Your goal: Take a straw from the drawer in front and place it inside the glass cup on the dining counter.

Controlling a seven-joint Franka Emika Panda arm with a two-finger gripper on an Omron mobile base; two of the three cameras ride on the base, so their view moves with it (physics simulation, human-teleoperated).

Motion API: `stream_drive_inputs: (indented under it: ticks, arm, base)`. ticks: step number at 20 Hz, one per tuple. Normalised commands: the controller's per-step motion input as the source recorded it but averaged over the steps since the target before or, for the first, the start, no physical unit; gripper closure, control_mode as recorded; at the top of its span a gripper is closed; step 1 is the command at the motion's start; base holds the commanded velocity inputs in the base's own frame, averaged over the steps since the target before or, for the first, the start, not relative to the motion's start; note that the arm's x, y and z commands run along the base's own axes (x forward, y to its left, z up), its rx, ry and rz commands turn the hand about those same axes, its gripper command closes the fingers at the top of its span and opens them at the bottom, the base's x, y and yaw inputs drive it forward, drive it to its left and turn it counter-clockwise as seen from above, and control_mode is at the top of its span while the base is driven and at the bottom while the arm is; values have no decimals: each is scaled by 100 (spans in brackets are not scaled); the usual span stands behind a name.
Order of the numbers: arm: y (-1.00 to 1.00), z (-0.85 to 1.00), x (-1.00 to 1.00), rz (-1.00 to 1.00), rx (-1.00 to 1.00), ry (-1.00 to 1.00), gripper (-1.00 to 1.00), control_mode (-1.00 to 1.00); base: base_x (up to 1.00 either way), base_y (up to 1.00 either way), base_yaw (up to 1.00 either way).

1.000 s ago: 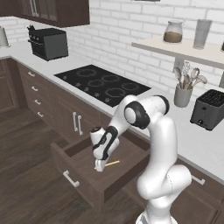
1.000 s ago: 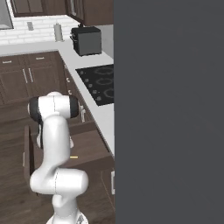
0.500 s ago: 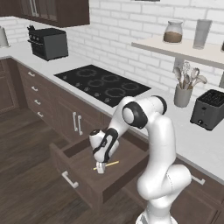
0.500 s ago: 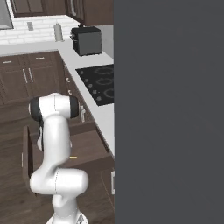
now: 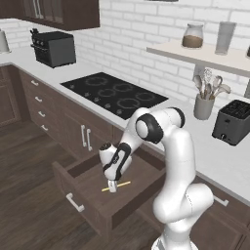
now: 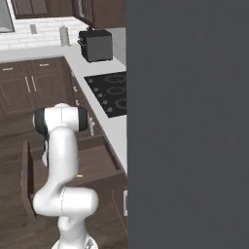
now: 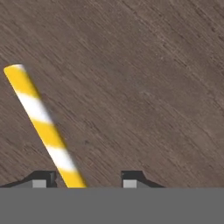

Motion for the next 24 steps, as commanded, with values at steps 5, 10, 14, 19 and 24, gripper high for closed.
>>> stream_drive_inputs:
  ticks: [5,10,14,19,24]
  arm:
    - [33,-45,0,7,0,0,100,-100]
    - [9,-43,-8,4,0,-3,100,-100]
    - [0,-21,-22,0,0,-11,100,-100]
    - [5,16,-21,-4,5,-3,100,-100]
    - [7,91,-8,-17,11,0,100,-100]
  base:
    - [0,0,0]
    - [0,0,0]
    - [0,0,0]
    - [0,0,0]
    - [0,0,0]
